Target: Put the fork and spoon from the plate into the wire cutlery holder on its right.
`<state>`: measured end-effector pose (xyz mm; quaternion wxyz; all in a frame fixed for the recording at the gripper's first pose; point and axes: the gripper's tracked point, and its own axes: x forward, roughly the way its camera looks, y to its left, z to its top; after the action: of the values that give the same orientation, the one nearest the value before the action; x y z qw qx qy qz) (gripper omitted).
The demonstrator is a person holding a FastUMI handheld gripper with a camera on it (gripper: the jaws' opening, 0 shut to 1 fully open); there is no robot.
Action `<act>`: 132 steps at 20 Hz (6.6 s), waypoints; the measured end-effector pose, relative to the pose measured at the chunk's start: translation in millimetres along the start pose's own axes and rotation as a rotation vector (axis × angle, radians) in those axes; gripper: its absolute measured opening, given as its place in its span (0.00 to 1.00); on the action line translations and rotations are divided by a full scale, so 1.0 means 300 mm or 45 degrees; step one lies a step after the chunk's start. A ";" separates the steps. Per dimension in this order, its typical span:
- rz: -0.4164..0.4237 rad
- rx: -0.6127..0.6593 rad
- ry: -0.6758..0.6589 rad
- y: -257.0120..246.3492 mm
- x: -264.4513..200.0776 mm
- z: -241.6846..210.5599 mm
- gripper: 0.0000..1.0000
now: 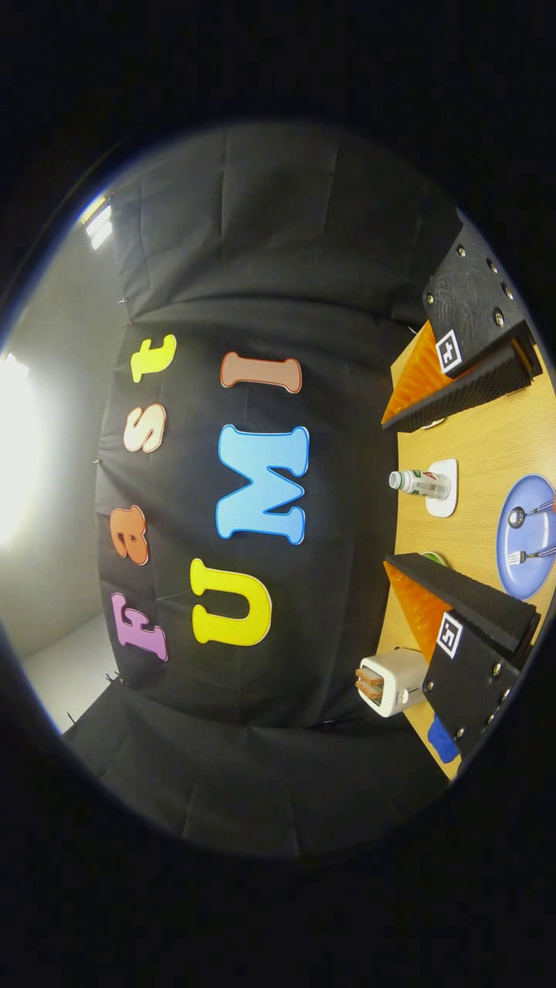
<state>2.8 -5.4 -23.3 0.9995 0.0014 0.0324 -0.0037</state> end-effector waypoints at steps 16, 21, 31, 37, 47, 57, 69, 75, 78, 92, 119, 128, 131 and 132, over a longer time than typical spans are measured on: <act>0.202 -0.136 0.538 0.058 0.041 -0.470 0.97; 0.282 -0.194 0.747 0.068 0.016 -0.642 0.97; 0.325 -0.273 1.203 0.064 -0.025 -0.972 0.97; 0.368 -0.343 1.330 0.074 -0.036 -1.063 0.89; 0.381 -0.307 1.591 0.093 -0.066 -1.203 0.51; 0.302 -0.303 1.722 0.064 -0.045 -1.204 0.13; 0.474 -0.384 1.734 0.013 -0.045 -1.098 0.02; 0.560 -0.339 1.820 -0.070 -0.131 -0.988 0.02; 0.546 -0.326 1.832 -0.139 -0.151 -0.936 0.02; 0.386 -0.254 1.956 -0.592 -0.274 -0.765 0.02; 0.248 -0.285 2.471 -0.812 -0.079 -0.971 0.02; 0.212 -0.292 2.468 -0.798 -0.007 -0.992 0.11; 0.200 -0.267 2.442 -0.797 0.007 -0.977 0.12; 0.200 -0.264 2.437 -0.798 0.009 -0.971 0.13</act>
<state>-15.1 -243.9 -314.6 0.5424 -0.0823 0.8332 0.0686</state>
